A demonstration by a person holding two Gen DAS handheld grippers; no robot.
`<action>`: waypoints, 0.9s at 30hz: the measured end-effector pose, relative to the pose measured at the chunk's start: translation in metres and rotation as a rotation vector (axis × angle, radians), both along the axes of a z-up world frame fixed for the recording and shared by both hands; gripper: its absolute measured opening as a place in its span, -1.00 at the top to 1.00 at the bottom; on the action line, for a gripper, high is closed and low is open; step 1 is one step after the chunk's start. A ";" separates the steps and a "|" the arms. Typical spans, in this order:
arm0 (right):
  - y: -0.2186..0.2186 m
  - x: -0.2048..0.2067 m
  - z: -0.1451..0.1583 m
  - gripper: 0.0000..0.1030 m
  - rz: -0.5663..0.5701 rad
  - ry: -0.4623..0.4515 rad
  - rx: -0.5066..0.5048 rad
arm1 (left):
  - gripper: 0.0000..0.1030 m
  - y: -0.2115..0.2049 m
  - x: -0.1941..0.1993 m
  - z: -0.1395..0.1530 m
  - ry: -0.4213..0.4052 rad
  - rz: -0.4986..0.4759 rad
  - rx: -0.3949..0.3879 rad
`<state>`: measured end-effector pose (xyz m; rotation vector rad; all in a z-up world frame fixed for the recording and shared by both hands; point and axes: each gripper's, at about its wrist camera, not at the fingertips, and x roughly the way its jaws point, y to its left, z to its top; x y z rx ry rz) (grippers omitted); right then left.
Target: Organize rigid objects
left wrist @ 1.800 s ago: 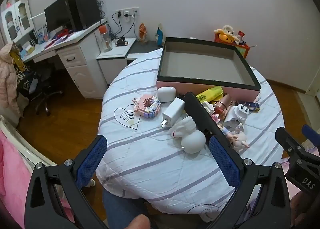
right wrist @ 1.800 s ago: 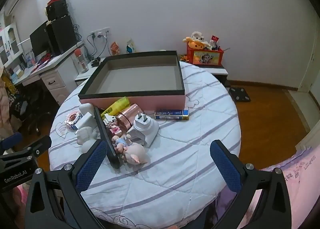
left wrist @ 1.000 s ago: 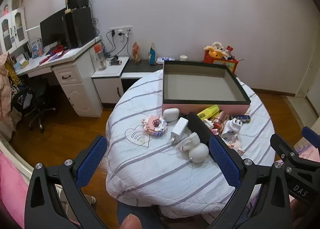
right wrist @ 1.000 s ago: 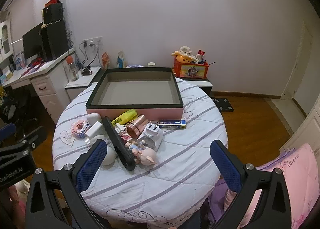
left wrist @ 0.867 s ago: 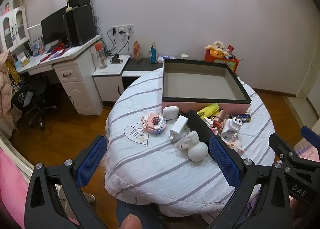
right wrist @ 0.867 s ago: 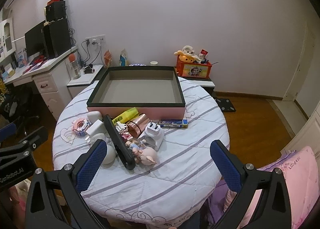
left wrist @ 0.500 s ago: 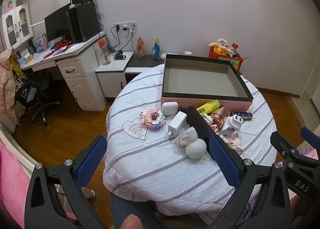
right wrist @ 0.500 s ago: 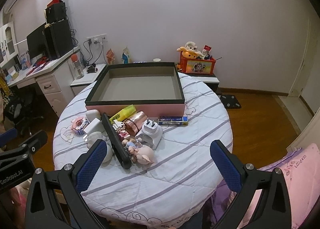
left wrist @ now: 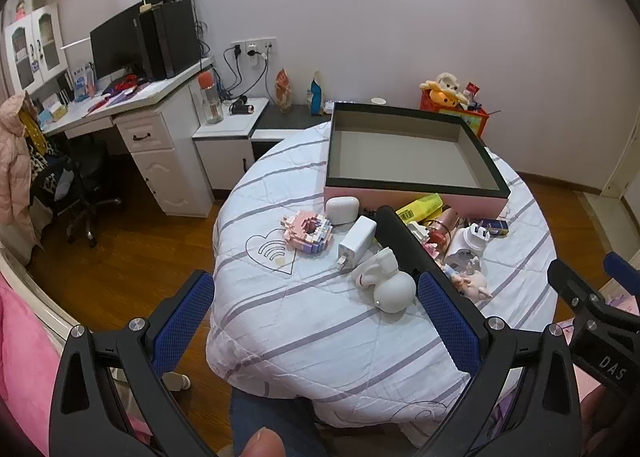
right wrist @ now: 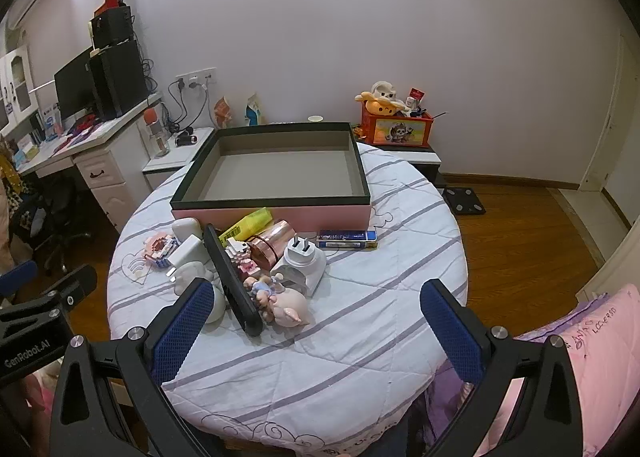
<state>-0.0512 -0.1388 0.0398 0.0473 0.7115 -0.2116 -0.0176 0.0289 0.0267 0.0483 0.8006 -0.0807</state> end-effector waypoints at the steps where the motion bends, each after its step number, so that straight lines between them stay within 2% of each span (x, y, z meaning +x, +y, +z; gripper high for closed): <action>1: 0.000 0.000 0.000 -1.00 -0.001 0.000 0.002 | -1.00 0.000 0.000 0.000 0.001 0.002 0.002; 16: -0.006 0.006 -0.007 -1.00 0.000 0.022 0.008 | -1.00 0.016 0.007 -0.014 0.016 0.026 -0.021; 27: -0.010 0.013 -0.015 -1.00 -0.001 0.047 0.014 | -1.00 0.014 0.011 -0.019 0.006 0.004 -0.025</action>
